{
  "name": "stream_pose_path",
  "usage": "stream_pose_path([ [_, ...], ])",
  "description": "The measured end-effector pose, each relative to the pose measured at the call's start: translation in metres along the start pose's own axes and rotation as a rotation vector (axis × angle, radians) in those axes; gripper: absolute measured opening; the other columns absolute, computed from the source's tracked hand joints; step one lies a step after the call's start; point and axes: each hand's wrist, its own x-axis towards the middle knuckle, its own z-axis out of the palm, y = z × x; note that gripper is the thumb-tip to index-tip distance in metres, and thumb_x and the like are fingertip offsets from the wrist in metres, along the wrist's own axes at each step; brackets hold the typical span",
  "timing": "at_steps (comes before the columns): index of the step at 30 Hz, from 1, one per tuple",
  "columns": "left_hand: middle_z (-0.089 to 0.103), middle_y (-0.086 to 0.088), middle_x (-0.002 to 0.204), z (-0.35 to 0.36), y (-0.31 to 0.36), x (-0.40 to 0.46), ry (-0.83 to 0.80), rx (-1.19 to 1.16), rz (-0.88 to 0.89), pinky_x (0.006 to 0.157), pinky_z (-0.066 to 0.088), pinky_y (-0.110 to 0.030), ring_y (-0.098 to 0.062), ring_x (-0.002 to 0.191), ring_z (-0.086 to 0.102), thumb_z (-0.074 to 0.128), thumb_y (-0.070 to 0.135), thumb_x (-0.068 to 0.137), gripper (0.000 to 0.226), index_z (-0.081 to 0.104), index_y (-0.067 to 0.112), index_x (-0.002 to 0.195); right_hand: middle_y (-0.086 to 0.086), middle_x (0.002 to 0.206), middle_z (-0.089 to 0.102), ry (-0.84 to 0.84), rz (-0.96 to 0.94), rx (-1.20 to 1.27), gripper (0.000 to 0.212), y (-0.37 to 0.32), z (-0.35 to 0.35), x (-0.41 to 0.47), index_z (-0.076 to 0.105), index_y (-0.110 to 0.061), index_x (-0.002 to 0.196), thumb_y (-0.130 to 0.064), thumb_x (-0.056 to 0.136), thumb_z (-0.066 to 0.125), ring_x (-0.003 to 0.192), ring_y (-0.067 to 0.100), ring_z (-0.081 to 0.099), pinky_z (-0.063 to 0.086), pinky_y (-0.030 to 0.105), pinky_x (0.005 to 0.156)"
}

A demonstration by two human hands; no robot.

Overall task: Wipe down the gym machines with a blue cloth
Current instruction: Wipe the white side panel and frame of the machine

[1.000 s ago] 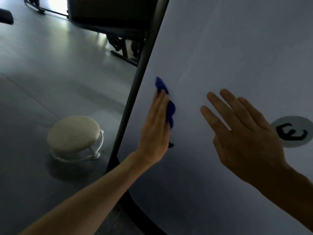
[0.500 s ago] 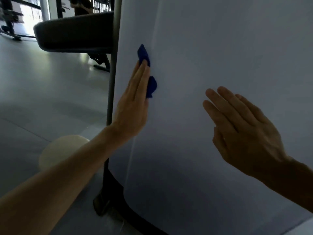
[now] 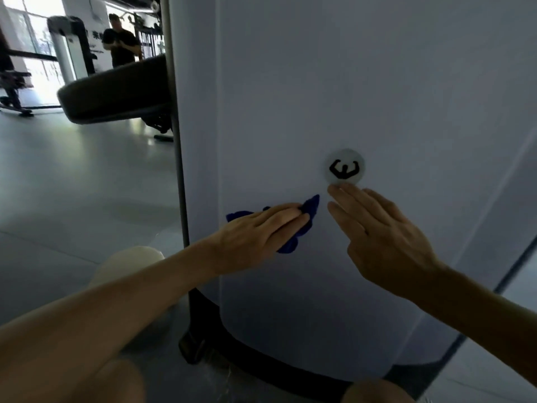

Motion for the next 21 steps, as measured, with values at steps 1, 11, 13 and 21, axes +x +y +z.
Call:
stream_pose_path([
  [1, 0.034, -0.017, 0.154, -0.005, 0.002, 0.003, -0.01, 0.005, -0.006, 0.111, 0.042, -0.042, -0.03, 0.14, 0.041, 0.042, 0.014, 0.104, 0.051, 0.037, -0.002, 0.152, 0.022, 0.161, 0.034, -0.009, -0.003, 0.003, 0.057, 0.001, -0.004, -0.003, 0.048, 0.005, 0.146, -0.004, 0.091, 0.042, 0.152, 0.035, 0.03, 0.025, 0.049, 0.124],
  [11, 0.055, -0.024, 0.133, -0.098, 0.028, 0.02, -0.083, 0.227, 0.004, 0.079, 0.054, -0.05, -0.036, 0.113, 0.054, 0.081, 0.014, 0.077, 0.068, 0.056, 0.025, 0.139, 0.021, 0.151, 0.049, -0.135, 0.065, -0.061, 0.052, -0.012, -0.088, -0.011, 0.059, -0.001, 0.135, -0.018, 0.09, 0.038, 0.143, 0.035, 0.043, 0.026, 0.045, 0.119],
  [13, 0.054, -0.027, 0.129, -0.11, 0.034, 0.021, -0.06, 0.198, -0.037, 0.07, 0.061, -0.046, -0.036, 0.1, 0.059, 0.089, 0.004, 0.069, 0.075, 0.06, 0.019, 0.136, 0.021, 0.149, 0.051, -0.154, 0.09, -0.039, 0.051, -0.018, -0.099, -0.012, 0.061, -0.002, 0.132, -0.02, 0.09, 0.038, 0.141, 0.035, 0.045, 0.027, 0.045, 0.117],
  [21, 0.055, -0.024, 0.13, -0.105, 0.041, 0.029, -0.073, 0.254, -0.052, 0.08, 0.062, -0.04, -0.035, 0.109, 0.047, 0.072, 0.008, 0.085, 0.036, 0.069, 0.002, 0.121, 0.018, 0.144, 0.054, -0.154, 0.125, 0.022, 0.048, -0.029, -0.1, -0.004, 0.063, -0.005, 0.125, -0.018, 0.087, 0.036, 0.135, 0.033, 0.049, 0.03, 0.039, 0.112],
])
